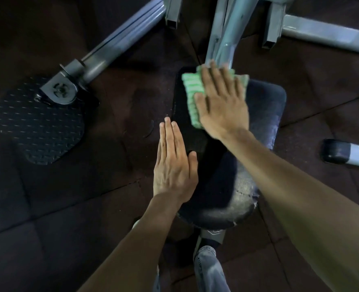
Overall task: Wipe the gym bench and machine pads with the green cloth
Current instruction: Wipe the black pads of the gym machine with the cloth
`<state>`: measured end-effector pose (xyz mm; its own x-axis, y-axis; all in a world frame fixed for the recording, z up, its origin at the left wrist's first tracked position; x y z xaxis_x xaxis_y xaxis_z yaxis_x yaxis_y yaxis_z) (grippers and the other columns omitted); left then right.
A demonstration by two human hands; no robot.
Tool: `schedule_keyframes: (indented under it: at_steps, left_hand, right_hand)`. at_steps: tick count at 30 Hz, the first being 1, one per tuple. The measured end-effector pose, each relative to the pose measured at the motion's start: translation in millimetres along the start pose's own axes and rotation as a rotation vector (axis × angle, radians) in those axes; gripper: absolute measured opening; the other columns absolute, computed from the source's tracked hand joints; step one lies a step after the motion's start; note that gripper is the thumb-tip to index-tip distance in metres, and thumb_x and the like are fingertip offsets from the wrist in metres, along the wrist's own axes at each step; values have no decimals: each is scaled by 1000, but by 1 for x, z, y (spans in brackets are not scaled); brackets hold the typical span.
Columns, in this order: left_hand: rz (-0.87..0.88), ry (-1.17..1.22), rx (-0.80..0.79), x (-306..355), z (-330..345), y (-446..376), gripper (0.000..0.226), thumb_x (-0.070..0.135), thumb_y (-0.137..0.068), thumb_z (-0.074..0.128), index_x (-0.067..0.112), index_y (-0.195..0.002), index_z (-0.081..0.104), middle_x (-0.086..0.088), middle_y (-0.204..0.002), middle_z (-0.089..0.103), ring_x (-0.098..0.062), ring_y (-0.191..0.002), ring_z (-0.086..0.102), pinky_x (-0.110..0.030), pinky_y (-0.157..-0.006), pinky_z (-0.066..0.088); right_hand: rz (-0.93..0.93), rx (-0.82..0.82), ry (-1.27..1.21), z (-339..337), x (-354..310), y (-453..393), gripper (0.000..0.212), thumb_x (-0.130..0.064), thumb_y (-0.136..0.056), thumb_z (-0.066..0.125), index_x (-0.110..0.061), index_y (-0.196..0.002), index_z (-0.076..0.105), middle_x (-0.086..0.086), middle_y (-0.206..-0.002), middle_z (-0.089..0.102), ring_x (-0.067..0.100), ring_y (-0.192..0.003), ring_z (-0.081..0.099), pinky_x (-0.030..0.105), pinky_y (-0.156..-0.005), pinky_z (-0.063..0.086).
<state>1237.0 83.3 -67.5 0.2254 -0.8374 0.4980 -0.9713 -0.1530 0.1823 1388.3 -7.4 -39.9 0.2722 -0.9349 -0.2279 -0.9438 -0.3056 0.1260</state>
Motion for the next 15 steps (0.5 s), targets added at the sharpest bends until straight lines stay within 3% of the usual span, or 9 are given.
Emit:
schedule_keyframes:
  at_steps: [2, 4, 7, 9, 11, 15]
  left_hand:
    - [-20, 31, -7, -1, -3, 2, 74, 33, -102, 24, 2, -161, -8, -13, -172, -14, -22, -159, -15, -40, -131, 7]
    - [-34, 62, 46, 5, -18, 4, 74, 31, -103, 28, -1, -161, -4, -15, -172, -10, -24, -160, -12, -44, -131, 9]
    - [119, 31, 144, 42, -44, -12, 69, 28, -105, 37, -3, -161, 12, -18, -171, 3, -31, -160, -2, -45, -131, 9]
    - [284, -88, 74, 73, -36, -35, 66, 33, -107, 33, 3, -163, 14, -14, -172, 4, -28, -160, -3, -43, -131, 6]
    - [372, -270, -26, 86, -13, -61, 66, 40, -109, 24, 6, -164, 9, -12, -173, 1, -25, -160, -2, -45, -130, 9]
    - [242, -415, 17, 81, -2, -129, 67, 43, -108, 15, 7, -164, 5, -12, -173, 4, -23, -160, 4, -44, -131, 7]
  right_hand:
    - [-184, -76, -24, 11, -22, 17, 65, -49, -106, 18, -23, -165, 8, -1, -174, 3, 20, -161, -2, 47, -131, 2]
    - [-250, -135, -254, 7, -12, 37, 63, -48, -108, 18, -24, -165, 9, -5, -174, -2, 12, -160, -10, 41, -130, -6]
    - [7, 144, -638, -30, 52, 44, 55, -35, -111, 31, -17, -162, 27, -2, -173, 14, 14, -161, 1, 44, -131, -1]
    - [170, 155, -530, -31, 90, 48, 54, -33, -111, 28, -15, -162, 28, 3, -173, 15, 17, -161, 3, 48, -131, 5]
    - [165, 74, -322, -17, 100, 51, 56, -33, -111, 23, -15, -164, 19, 4, -174, 8, 17, -160, -1, 45, -131, 2]
    - [106, 97, -144, -4, 101, 50, 58, -32, -111, 21, -13, -164, 11, 6, -174, 4, 19, -161, -1, 39, -130, 0]
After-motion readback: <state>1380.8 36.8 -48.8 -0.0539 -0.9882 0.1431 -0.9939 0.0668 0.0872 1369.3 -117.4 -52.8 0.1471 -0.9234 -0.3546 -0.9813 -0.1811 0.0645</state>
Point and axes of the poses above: each hand's wrist, its own y-axis away from the middle knuckle, its own z-axis out of the palm, x = y × z, the point moved 8 cm from there along -y, towards the middle knuckle
